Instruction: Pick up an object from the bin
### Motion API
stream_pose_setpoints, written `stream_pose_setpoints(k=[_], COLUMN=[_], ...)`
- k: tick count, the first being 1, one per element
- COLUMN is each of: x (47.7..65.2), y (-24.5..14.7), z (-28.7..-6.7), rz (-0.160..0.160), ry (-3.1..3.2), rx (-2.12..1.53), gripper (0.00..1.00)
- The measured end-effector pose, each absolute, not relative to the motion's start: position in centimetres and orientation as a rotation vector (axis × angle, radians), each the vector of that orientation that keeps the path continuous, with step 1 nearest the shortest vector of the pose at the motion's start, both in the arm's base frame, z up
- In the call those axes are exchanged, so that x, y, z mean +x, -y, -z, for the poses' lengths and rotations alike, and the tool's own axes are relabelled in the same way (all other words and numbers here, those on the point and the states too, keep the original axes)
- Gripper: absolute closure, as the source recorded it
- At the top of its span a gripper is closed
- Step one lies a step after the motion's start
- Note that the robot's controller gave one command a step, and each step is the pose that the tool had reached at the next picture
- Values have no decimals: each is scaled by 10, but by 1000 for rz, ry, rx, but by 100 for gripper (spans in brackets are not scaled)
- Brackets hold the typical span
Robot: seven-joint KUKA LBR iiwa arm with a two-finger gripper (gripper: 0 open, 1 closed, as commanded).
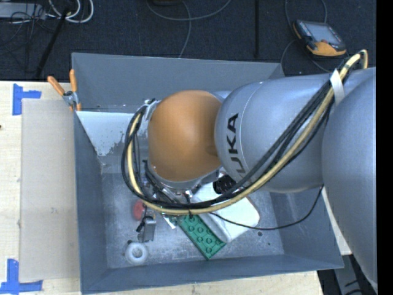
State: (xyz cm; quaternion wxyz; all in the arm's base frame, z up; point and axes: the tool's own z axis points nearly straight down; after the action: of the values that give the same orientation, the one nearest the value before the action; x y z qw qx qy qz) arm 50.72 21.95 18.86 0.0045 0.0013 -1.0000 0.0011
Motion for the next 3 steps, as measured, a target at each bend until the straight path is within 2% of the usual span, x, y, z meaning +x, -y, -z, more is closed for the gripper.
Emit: stream_pose_setpoints(k=[1,2,3], x=[561,583,582], y=[-188,-179,-179], z=[-67,-70,-70], rz=[-3,1,3], ry=[3078,3020,3022], rx=[602,874,866], gripper=[0,0,0])
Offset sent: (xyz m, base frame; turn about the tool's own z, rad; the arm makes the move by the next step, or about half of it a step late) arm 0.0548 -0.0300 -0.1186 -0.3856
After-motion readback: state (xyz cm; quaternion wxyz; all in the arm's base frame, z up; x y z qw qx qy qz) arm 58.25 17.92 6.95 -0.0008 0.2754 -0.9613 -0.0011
